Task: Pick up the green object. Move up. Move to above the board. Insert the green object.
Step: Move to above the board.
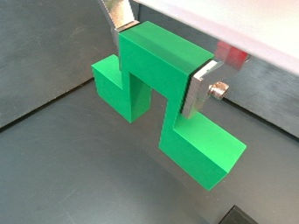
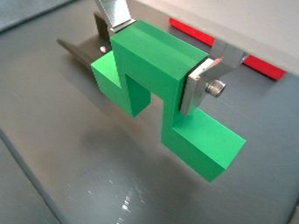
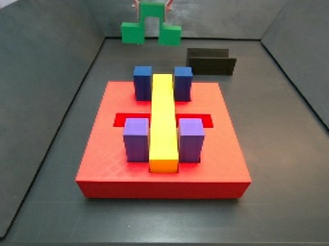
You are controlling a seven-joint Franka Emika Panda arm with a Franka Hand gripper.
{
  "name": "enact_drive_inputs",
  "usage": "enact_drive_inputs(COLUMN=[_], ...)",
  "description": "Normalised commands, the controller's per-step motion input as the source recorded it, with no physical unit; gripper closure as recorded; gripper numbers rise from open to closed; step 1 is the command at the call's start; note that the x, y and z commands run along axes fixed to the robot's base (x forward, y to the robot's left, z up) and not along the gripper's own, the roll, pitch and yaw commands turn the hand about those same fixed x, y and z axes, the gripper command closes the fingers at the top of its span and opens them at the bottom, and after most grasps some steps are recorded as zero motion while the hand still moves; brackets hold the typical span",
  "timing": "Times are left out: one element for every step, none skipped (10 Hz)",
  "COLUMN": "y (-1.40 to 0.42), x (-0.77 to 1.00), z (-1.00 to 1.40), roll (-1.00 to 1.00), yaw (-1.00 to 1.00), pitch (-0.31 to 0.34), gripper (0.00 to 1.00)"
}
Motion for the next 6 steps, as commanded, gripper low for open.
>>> enact_drive_inputs(y=[0.00,0.00,0.01,0.01,0.00,0.00], x=[-0.01,-0.04,0.01,0.05,0.03,0.03], z=[1.40,1.40,1.40,1.40,0.82,0.42], roll=[-0.01,0.01,0.02,0.01,0.00,0.01], yaw=[-0.01,-0.01,0.00,0.00,0.00,0.00], pitch=[0.023,0.018,0.021,0.069,0.093,0.077], gripper=[1.00,1.00,1.00,1.00,1.00,1.00])
